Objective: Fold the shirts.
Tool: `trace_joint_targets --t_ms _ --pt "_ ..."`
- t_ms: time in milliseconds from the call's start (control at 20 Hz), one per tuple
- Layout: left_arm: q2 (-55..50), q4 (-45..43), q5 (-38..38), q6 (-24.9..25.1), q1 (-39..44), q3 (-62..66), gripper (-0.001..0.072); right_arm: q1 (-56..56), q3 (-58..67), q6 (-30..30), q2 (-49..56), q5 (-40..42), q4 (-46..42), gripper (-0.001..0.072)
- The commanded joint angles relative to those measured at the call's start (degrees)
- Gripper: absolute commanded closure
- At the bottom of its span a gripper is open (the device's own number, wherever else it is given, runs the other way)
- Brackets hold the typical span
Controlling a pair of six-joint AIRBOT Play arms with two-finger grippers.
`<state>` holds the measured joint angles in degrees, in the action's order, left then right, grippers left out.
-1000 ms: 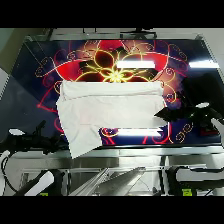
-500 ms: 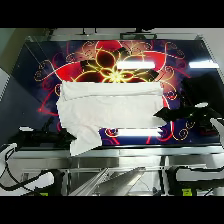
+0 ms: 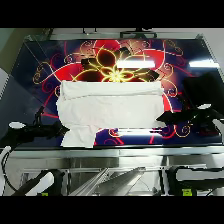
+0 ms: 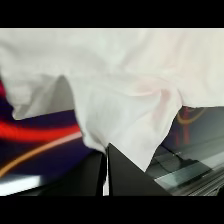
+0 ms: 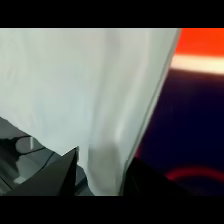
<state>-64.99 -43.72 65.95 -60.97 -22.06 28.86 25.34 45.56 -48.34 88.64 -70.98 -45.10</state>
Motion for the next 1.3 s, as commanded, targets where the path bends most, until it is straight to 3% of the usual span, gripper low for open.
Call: trace_joint_targets --t_ms 0,50,100,150,350,550,950,1250 --pt "0.6 0.5 1.4 -0.1 0.0 0.3 0.0674 3.2 0.1 -0.3 -0.1 -5.0 -0.7 0.0425" --pt "0.0 0.6 1.8 0.2 0.0 0.3 0.0674 3.4 0.1 -0.3 -0.1 -4.9 0.3 0.0614" --pt "-0.5 2.1 2.3 1.4 0.0 0.3 0.0674 3.3 0.1 0.1 -0.1 -4.9 1.5 0.0677" --pt "-0.7 4.8 2.7 2.8 -0.2 0.3 0.0673 3.1 0.1 0.3 -0.1 -5.0 2.8 0.0693" --pt "1.1 9.3 5.6 4.4 -4.5 8.2 0.0673 4.8 3.4 -0.5 -2.2 -6.3 5.4 0.0694" --pt "-3.5 12.3 6.9 4.6 -3.8 22.1 0.0674 3.0 9.4 0.4 -2.8 -7.3 18.6 0.0693" --pt "-32.3 12.4 4.5 4.6 7.3 55.7 0.0673 -5.7 23.3 -0.9 6.1 12.0 21.8 0.0693" --pt "-50.9 11.8 4.7 4.5 9.7 74.1 0.0673 -8.1 27.9 2.1 16.1 17.0 21.7 0.0692"
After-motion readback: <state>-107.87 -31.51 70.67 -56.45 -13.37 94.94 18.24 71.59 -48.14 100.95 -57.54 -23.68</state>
